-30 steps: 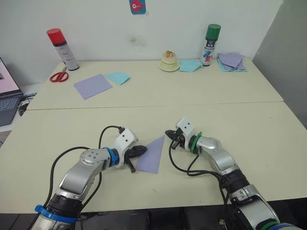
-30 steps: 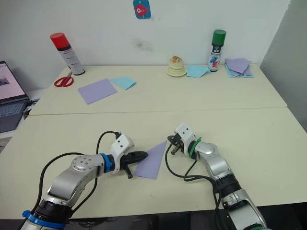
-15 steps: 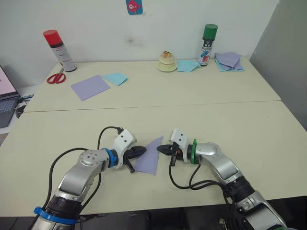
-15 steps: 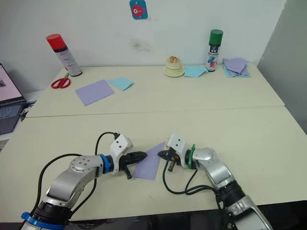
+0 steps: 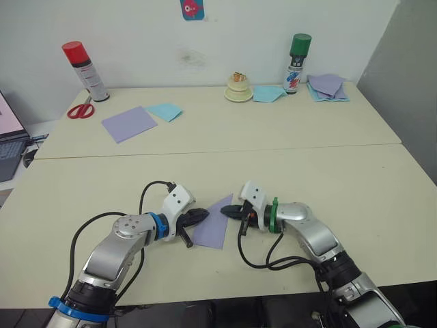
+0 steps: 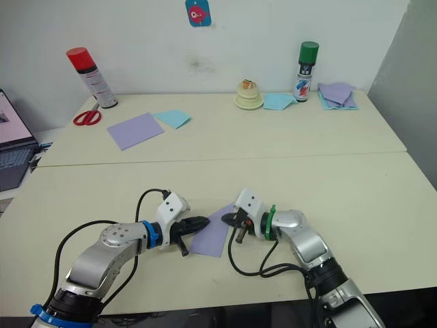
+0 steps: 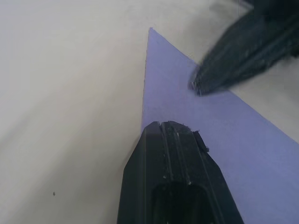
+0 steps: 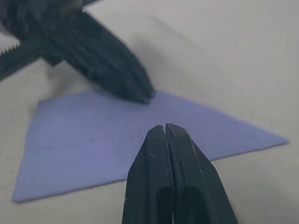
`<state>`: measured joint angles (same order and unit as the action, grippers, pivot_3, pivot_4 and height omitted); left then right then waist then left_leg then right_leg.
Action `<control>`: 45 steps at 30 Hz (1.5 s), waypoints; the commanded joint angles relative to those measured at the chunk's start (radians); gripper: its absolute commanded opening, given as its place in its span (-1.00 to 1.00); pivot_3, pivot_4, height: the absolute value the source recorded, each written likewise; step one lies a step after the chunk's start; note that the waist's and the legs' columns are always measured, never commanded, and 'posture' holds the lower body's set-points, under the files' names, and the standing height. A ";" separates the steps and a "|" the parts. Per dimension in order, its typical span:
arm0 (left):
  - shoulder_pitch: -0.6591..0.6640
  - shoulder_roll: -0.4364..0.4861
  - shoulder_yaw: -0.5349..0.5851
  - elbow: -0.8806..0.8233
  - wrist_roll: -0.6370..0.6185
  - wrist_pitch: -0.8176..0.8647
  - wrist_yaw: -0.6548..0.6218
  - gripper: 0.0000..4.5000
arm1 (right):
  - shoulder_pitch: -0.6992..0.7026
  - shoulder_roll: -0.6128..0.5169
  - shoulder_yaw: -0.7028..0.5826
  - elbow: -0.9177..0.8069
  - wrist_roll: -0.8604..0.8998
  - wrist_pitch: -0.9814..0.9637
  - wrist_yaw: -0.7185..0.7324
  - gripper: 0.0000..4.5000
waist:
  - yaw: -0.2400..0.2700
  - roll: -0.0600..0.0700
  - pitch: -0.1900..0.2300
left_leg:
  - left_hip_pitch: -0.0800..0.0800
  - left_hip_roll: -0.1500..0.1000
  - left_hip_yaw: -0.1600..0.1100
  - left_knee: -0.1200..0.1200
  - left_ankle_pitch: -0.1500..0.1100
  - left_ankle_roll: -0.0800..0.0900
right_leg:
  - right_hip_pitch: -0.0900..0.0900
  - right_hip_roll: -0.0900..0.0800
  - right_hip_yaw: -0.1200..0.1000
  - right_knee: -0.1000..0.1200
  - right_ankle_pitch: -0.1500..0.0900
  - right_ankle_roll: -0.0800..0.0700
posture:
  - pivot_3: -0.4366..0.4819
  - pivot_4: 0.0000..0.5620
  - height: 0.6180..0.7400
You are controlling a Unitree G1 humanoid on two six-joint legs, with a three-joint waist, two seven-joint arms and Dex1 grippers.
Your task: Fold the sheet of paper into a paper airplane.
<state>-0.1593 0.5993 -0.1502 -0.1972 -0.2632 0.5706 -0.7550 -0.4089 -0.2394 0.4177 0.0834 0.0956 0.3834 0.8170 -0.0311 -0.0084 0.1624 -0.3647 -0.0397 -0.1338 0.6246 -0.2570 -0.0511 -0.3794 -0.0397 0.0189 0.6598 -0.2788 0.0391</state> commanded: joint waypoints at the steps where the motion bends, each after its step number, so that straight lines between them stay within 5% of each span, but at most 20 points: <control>1: 0.031 0.005 -0.037 0.037 0.028 0.037 0.002 -1.00 | 0.028 -0.027 0.069 -0.027 -0.009 0.060 0.061 -0.98 | 0.000 0.000 0.000 | 0.000 0.000 0.000 0.000 0.000 0.000 | 0.000 0.000 0.000 0.000 0.000 0.000 | -0.05 -0.47 1.00; 5: 0.040 0.012 -0.036 0.030 0.026 0.040 -0.002 -1.00 | 0.050 -0.073 0.135 -0.058 0.035 0.135 0.189 -0.98 | 0.000 -0.001 -0.002 | 0.000 0.000 0.000 0.000 0.000 0.000 | 0.001 0.000 0.000 -0.001 0.000 0.000 | -0.05 -0.47 1.00; 18: 0.053 0.017 -0.035 0.014 0.024 0.047 -0.004 -1.00 | 0.051 -0.087 0.177 -0.071 0.057 0.182 0.286 -0.98 | 0.000 -0.001 -0.003 | 0.001 0.001 0.000 0.000 0.000 -0.001 | 0.001 0.000 0.000 -0.001 -0.001 0.000 | -0.05 -0.47 1.00; 38: 0.054 0.017 -0.034 0.011 0.024 0.050 -0.003 -1.00 | 0.052 -0.085 0.173 -0.072 0.050 0.186 0.296 -0.98 | 0.000 -0.001 -0.003 | 0.001 0.001 0.000 -0.001 -0.001 -0.002 | 0.001 0.000 -0.001 -0.002 -0.001 0.000 | -0.05 -0.47 1.00; 41: 0.003 0.010 -0.047 0.076 0.037 0.029 -0.016 -1.00 | 0.028 -0.298 0.187 -0.177 0.161 0.251 0.584 -0.98 | 0.006 0.000 -0.003 | 0.000 -0.001 -0.001 -0.001 -0.001 -0.002 | 0.001 0.000 -0.002 -0.003 -0.002 0.001 | -0.05 -0.47 1.00; 45: -0.011 0.005 -0.052 0.099 0.039 0.016 -0.021 -1.00 | -0.004 -0.349 0.178 -0.200 0.213 0.285 0.635 -0.98 | 0.006 -0.002 -0.004 | 0.001 -0.001 -0.003 0.000 -0.002 -0.001 | 0.007 -0.001 -0.004 -0.010 -0.002 0.004 | -0.05 -0.47 1.00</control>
<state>-0.1905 0.6016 -0.1695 -0.1653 -0.2630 0.5610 -0.7798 -0.4179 -0.5824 0.5716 -0.1148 0.2826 0.6299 1.4173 -0.0247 -0.0109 0.1584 -0.3635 -0.0409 -0.1365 0.6242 -0.2591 -0.0523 -0.3722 -0.0413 0.0154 0.6499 -0.2806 0.0436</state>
